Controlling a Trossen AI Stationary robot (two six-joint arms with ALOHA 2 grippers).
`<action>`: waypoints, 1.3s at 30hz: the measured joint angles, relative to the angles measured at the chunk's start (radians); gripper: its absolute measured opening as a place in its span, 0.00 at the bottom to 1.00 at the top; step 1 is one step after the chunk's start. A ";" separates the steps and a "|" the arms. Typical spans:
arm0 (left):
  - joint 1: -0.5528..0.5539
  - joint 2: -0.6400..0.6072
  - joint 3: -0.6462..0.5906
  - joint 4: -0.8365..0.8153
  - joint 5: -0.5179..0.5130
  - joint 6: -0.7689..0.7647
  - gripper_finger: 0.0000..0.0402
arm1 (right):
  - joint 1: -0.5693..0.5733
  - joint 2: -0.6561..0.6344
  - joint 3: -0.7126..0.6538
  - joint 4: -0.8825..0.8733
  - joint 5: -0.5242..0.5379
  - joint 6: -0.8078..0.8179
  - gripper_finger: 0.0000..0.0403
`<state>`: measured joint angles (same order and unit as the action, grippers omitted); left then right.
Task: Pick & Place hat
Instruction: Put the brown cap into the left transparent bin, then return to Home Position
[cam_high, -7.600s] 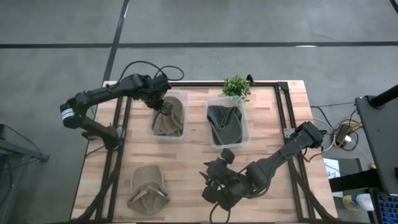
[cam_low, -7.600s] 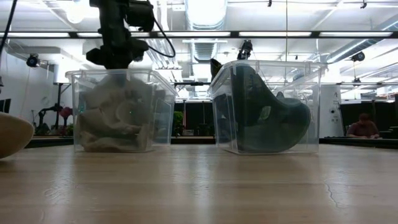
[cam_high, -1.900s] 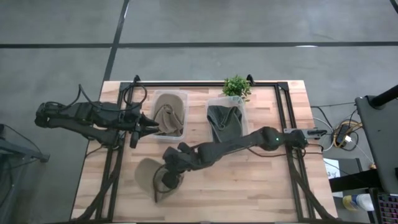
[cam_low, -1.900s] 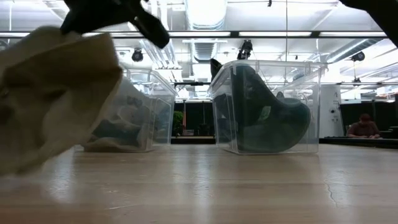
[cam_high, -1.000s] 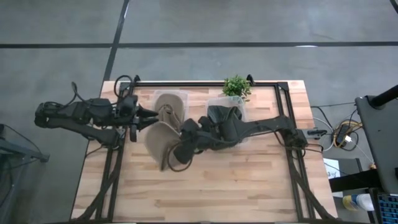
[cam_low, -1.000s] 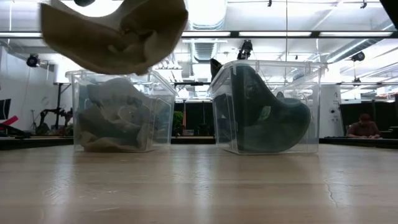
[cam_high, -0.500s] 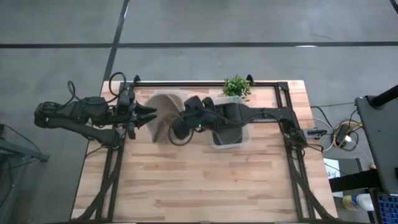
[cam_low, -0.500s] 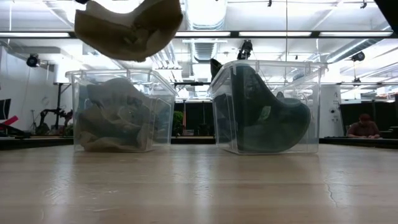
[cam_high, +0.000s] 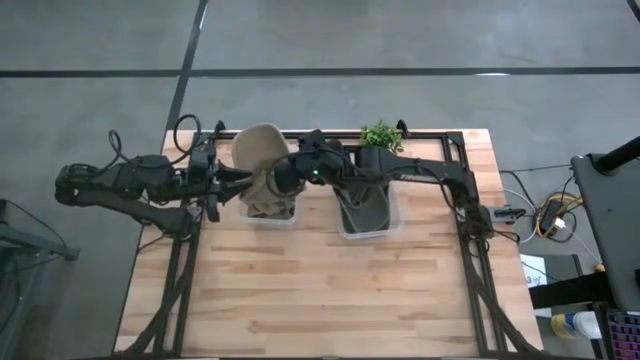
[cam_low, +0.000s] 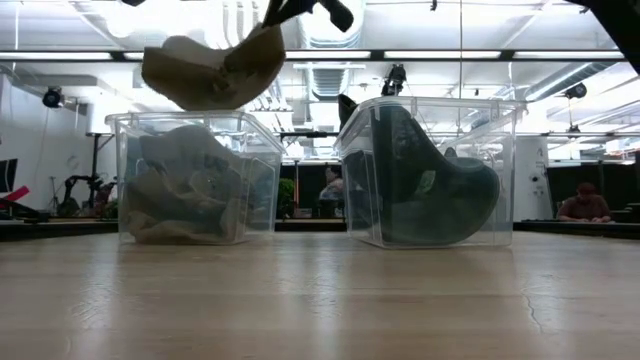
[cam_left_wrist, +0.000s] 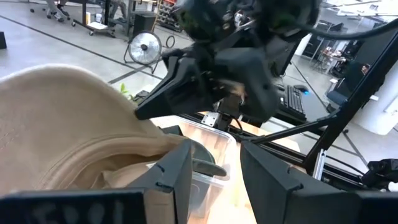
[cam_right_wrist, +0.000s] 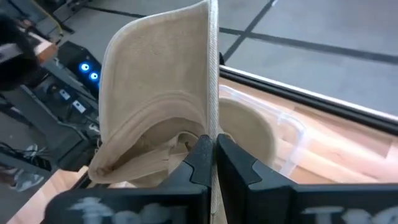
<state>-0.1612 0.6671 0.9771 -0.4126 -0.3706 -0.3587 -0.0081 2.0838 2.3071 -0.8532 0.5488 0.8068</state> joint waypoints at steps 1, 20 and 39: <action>0.000 0.001 0.000 0.000 0.000 0.000 0.32 | -0.005 0.000 -0.010 0.001 -0.004 0.010 0.02; 0.000 0.001 -0.019 -0.034 0.003 -0.002 0.32 | -0.083 0.004 -0.251 0.205 -0.210 0.043 0.33; 0.000 0.003 -0.036 -0.082 0.002 0.014 0.32 | 0.030 -0.003 -0.099 -0.060 -0.232 -0.302 0.25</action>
<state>-0.1612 0.6703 0.9413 -0.4947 -0.3683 -0.3447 0.0217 2.0804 2.2079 -0.9127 0.3163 0.5047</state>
